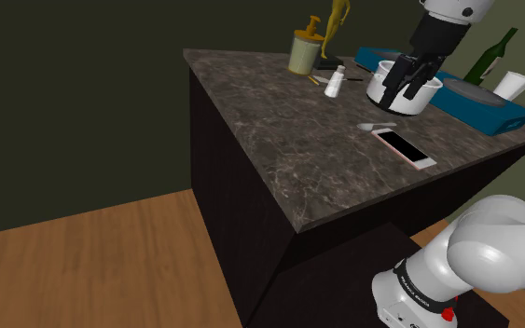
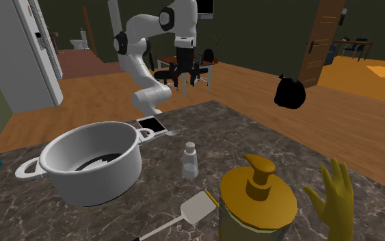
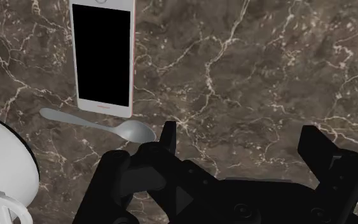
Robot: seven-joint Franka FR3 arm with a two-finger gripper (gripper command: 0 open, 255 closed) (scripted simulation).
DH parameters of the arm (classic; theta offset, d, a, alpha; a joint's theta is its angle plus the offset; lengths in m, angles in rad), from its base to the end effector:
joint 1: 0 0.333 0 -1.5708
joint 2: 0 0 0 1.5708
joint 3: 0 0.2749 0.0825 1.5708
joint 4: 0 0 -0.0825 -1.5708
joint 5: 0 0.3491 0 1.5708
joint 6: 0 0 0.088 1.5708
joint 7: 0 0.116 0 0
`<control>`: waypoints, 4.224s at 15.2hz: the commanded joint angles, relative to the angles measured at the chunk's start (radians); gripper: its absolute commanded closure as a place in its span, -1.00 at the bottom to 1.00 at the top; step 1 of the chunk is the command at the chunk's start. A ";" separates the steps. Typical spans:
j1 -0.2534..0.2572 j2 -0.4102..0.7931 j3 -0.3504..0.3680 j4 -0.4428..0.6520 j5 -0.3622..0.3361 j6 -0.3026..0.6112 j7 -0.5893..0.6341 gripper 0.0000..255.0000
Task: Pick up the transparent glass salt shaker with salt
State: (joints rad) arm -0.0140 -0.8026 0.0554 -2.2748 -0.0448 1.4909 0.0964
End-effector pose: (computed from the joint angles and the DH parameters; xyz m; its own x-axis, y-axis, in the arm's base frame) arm 0.2890 0.0117 0.5854 0.9969 -0.0743 0.0262 -0.0762 -0.9937 0.0822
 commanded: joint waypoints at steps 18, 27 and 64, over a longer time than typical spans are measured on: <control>-0.047 0.446 -0.277 0.203 0.028 0.382 -0.251 -1.00; -0.066 0.758 -0.399 0.465 0.202 0.462 -0.428 -1.00; -0.092 0.868 -0.423 0.675 0.269 0.359 -0.464 1.00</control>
State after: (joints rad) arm -0.1056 0.0613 -0.3670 -1.6171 0.2230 1.8639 -0.3696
